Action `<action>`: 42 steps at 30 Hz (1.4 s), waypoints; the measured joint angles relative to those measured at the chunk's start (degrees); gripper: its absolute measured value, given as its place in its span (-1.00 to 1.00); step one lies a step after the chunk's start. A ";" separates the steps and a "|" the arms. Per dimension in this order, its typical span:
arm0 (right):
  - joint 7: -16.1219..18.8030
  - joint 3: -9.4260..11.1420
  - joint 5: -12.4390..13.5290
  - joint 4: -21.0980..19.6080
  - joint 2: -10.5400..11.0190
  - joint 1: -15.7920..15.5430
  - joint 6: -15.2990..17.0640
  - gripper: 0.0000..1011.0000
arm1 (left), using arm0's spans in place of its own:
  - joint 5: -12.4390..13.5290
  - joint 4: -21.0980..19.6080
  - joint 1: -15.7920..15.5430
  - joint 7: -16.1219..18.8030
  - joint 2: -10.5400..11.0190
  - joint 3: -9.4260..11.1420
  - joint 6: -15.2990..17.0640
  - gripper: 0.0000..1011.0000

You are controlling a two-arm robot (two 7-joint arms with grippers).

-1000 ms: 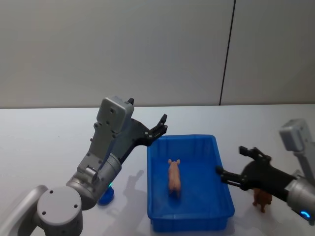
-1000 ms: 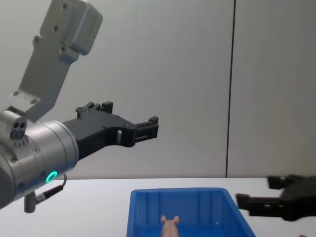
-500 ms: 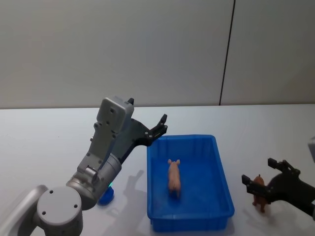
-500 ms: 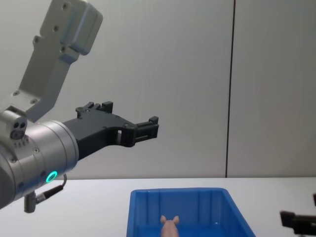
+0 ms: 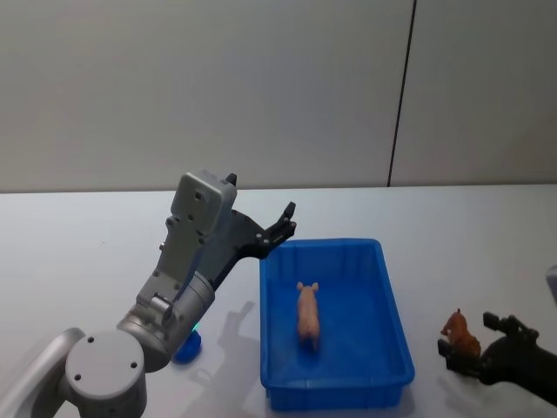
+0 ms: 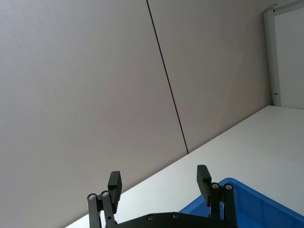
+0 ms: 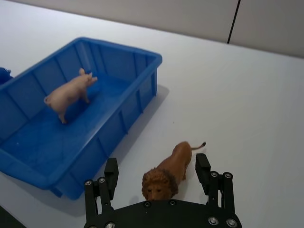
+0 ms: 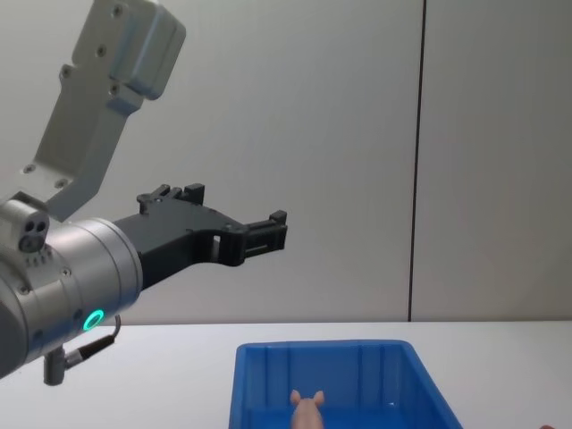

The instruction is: Pick up the two dolls from the table and place them into the box.

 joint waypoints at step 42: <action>-2.49 -2.16 -6.24 1.50 -2.78 4.16 -4.46 -0.15 | 0.00 0.00 0.00 0.00 0.00 0.00 0.00 0.98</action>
